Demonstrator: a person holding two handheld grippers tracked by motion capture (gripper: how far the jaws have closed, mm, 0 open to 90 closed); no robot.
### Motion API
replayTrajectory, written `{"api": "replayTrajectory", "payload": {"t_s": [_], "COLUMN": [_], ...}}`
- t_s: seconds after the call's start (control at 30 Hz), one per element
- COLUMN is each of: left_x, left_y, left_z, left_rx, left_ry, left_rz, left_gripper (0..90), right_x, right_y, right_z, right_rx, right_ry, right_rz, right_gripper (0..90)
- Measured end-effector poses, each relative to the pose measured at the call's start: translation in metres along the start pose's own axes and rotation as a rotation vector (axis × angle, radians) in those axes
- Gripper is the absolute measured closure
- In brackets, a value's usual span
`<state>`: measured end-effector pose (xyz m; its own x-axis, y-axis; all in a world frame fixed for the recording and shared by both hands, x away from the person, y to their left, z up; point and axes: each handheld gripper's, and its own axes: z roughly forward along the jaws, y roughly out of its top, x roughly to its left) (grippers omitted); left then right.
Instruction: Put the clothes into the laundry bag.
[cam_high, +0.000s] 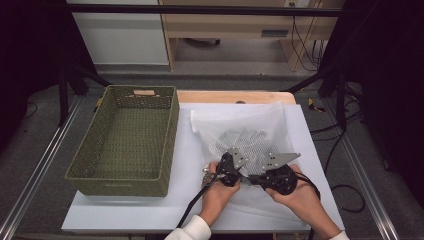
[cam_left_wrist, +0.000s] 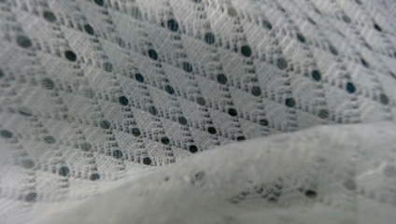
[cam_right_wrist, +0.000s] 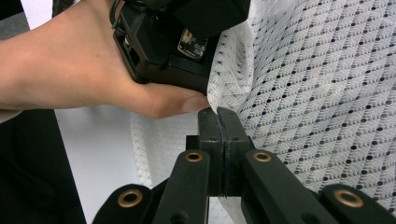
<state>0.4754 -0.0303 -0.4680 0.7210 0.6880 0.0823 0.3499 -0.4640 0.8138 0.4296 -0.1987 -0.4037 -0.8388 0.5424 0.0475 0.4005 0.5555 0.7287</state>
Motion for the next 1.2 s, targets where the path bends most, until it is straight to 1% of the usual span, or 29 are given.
{"api": "replayTrajectory", "payload": {"t_s": [0.13, 0.2, 0.27, 0.4, 0.53, 0.57, 0.9, 1.2], "left_x": [0.001, 0.001, 0.002, 0.003, 0.005, 0.005, 0.007, 0.009], "left_y": [0.0, 0.0, 0.0, 0.001, 0.003, 0.004, 0.007, 0.009], "left_z": [0.002, 0.003, 0.004, 0.005, 0.006, 0.007, 0.011, 0.015], "left_rx": [-0.009, -0.016, -0.019, -0.017, -0.015, -0.017, -0.021, -0.027], "left_ry": [0.007, 0.013, 0.014, 0.016, 0.016, 0.019, 0.028, 0.042], "left_rz": [-0.007, -0.008, -0.011, -0.013, -0.012, -0.011, -0.016, -0.009], "left_gripper": [90.0, 90.0, 90.0, 90.0, 90.0, 90.0, 90.0, 90.0], "right_x": [-0.002, -0.002, -0.003, -0.005, -0.009, -0.009, -0.014, -0.018], "right_y": [0.0, 0.0, 0.0, 0.001, 0.001, 0.001, 0.002, 0.003], "right_z": [0.0, 0.0, 0.001, 0.001, 0.002, 0.002, 0.004, 0.005], "right_rx": [-0.002, -0.001, -0.003, -0.001, -0.008, -0.004, -0.007, -0.006], "right_ry": [-0.001, -0.007, -0.009, -0.02, -0.024, -0.024, -0.037, -0.046], "right_rz": [-0.004, 0.006, 0.002, 0.017, 0.018, 0.027, 0.032, 0.044], "right_gripper": [90.0, 90.0, 90.0, 90.0, 90.0, 90.0, 90.0, 90.0]}}
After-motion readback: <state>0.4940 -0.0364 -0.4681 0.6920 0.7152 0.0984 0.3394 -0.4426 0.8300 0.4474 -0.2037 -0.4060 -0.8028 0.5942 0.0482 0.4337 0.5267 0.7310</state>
